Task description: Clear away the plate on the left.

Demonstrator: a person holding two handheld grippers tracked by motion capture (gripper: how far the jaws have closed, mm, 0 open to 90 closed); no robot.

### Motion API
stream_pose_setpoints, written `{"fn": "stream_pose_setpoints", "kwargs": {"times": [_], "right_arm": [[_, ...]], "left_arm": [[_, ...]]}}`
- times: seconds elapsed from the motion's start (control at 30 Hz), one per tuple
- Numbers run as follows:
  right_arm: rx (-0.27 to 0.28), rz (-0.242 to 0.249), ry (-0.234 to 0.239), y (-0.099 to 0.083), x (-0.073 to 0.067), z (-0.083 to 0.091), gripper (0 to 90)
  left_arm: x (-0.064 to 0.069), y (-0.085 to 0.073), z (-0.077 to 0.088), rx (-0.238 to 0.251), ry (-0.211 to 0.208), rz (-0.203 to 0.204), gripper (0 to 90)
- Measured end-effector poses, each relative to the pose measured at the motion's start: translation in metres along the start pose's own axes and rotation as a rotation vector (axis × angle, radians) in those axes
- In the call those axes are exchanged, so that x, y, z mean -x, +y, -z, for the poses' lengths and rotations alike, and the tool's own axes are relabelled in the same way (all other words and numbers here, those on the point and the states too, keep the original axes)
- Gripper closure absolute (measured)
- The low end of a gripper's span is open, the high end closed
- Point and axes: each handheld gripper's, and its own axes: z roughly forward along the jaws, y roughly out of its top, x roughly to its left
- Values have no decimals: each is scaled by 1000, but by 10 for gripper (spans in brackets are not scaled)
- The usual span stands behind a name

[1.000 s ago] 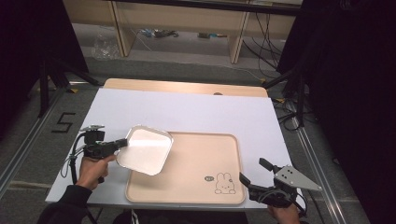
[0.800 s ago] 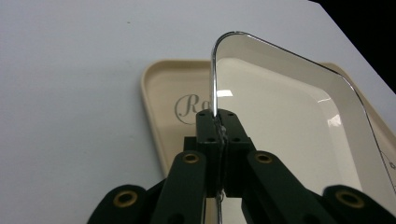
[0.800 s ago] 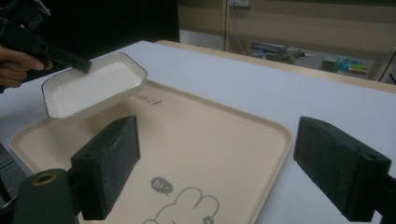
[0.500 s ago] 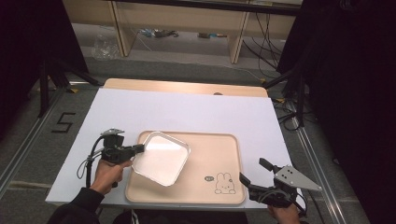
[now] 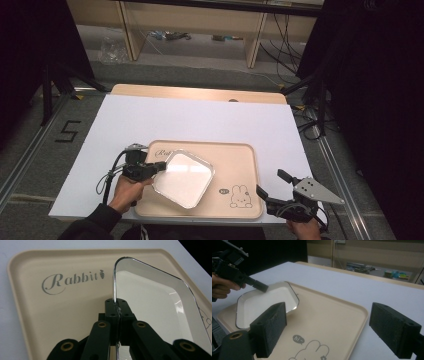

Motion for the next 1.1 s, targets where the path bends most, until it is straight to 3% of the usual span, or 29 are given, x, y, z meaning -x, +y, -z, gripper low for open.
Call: {"fn": "stream_pose_setpoints", "kwargs": {"times": [0.17,0.3,0.33,0.5,0.9,1.1], "right_arm": [[0,-28,20,0,-1,-1,152],[2,-28,19,0,-1,-1,152],[1,-27,19,-1,-1,-1,152],[1,-29,19,0,-1,-1,152],[-1,-5,8,0,0,1,152],[-5,-23,18,0,-1,1,152]], "left_arm": [[7,-3,-7,-45,0,-46,883],[11,-4,-13,-34,0,-31,882],[11,-5,-14,-55,6,-49,882],[12,-8,-17,-70,11,-58,881],[13,-16,-23,-97,13,-18,863],[19,-22,-20,-149,-2,-63,821]]}}
